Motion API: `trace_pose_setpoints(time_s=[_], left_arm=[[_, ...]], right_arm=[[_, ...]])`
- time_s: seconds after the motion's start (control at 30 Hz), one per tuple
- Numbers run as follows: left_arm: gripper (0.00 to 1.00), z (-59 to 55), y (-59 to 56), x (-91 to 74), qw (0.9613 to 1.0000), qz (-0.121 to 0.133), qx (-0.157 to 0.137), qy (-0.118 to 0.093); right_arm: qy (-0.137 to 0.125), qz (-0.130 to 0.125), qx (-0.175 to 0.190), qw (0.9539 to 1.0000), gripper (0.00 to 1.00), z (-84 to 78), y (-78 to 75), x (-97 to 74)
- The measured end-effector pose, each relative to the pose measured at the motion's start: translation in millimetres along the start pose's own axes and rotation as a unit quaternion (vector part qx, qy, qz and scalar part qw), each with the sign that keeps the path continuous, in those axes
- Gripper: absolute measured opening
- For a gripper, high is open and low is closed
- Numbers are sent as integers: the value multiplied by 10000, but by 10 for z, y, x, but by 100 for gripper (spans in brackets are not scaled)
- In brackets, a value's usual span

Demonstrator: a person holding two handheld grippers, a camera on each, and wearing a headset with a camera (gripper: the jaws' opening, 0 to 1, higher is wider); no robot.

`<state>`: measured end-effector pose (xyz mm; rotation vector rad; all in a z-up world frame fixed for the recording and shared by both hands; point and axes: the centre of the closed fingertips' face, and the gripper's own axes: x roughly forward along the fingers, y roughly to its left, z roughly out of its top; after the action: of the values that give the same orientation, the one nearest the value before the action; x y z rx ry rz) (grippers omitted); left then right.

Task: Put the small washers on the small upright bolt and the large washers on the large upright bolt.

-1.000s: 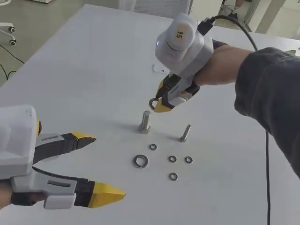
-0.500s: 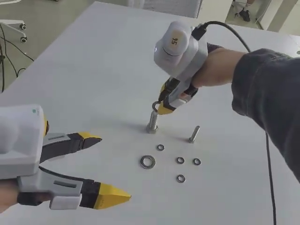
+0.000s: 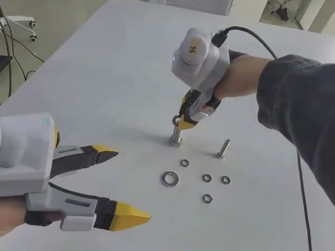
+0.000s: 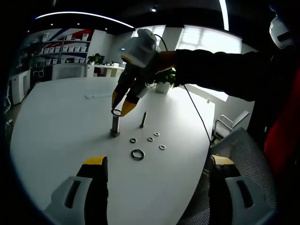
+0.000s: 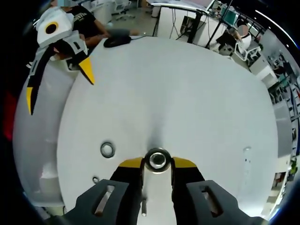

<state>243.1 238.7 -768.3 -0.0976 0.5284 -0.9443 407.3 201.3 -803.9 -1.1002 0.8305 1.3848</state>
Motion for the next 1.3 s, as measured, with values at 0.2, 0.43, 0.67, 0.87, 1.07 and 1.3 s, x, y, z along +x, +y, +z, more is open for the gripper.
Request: trace_pose_setpoints(time_s=[0.2,0.43,0.67,0.87,1.07,1.3], left_arm=[[89,-17,3,5,10000,0,-29,7],[89,-31,10,17,10000,-2,-63,11],[89,-43,22,22,10000,2,-84,23],[89,-59,18,30,9999,-9,-97,50],[89,-72,8,41,9999,-35,-110,84],[89,-89,1,41,9998,-41,-137,107]], right_arm=[[60,60,-3,10000,23,-3,3,54],[136,130,2,9998,23,-52,-6,133],[169,211,46,9996,23,-89,7,238],[137,249,133,9995,23,-108,17,308],[176,283,172,9993,23,-164,45,430],[209,291,202,9992,23,-195,57,557]])
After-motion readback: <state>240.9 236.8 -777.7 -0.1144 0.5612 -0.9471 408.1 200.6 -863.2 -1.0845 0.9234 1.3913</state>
